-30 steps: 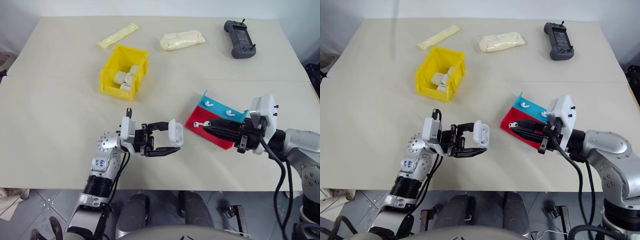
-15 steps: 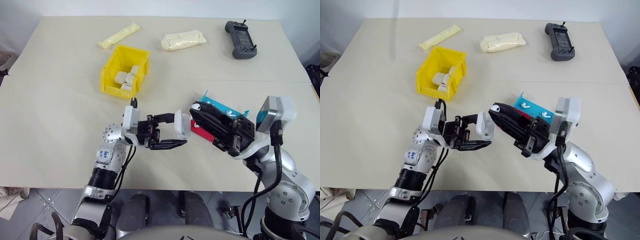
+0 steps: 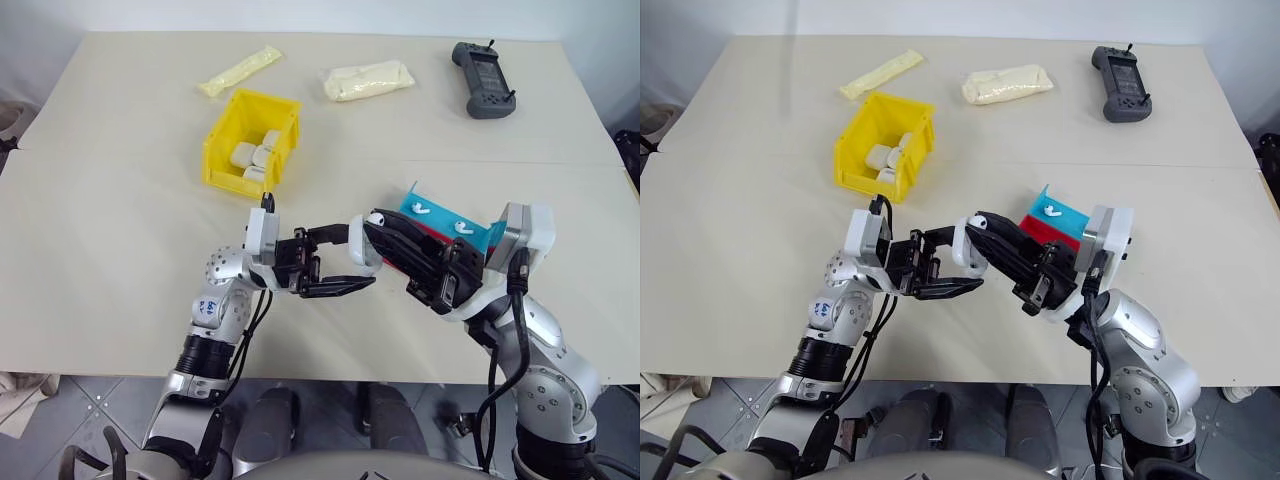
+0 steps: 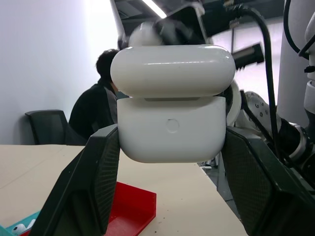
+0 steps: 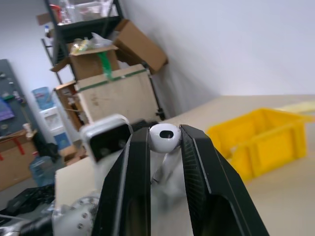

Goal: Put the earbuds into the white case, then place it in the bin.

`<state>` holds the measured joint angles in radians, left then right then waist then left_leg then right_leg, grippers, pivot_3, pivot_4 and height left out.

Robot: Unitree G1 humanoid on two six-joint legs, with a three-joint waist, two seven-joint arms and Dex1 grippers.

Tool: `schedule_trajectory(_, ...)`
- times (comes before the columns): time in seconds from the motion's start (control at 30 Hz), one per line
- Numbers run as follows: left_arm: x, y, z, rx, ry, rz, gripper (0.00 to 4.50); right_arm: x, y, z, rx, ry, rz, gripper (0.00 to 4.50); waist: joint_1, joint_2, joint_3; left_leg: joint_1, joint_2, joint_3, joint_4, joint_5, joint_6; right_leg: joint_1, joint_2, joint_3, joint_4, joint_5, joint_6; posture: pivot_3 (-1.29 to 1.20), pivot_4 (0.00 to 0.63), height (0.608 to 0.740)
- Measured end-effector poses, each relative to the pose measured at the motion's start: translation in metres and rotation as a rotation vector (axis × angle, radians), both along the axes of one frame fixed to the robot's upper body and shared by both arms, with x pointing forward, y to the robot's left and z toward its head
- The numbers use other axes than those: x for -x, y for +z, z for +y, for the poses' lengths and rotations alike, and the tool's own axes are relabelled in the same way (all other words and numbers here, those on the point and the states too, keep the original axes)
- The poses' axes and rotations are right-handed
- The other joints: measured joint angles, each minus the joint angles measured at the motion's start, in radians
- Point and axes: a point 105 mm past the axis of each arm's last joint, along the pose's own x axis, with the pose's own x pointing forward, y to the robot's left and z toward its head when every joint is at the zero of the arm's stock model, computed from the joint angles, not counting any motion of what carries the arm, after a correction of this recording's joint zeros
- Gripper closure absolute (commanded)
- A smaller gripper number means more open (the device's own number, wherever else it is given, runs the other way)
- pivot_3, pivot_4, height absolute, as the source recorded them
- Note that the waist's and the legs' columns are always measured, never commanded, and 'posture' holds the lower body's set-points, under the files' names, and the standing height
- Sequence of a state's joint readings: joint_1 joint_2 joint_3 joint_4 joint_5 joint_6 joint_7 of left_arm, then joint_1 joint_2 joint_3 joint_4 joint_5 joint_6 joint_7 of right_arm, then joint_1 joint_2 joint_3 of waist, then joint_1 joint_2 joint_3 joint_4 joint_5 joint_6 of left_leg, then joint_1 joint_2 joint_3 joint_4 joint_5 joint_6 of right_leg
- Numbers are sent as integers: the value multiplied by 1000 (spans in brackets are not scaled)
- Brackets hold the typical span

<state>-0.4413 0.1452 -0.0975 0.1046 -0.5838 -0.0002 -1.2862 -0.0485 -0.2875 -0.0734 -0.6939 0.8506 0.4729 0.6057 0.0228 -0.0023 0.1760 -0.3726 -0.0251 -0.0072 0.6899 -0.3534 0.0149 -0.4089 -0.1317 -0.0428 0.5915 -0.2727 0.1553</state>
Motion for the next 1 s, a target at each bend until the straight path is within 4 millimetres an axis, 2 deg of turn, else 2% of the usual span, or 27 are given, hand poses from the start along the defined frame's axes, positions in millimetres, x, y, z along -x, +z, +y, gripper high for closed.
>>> schedule_trajectory(0.33,2,-1,0,1,2,12,1745,-2,-4,-5,-20,-17,-14,3997,0,0,0,0,0,0,0,0,0,0,0,0,0,0,0,0,150,740)
schedule_trajectory(1.0,1,-5,0,-5,8,32,1745,-10,-13,2,26,-24,-120,3997,0,0,0,0,0,0,0,0,0,0,0,0,0,0,0,0,150,740)
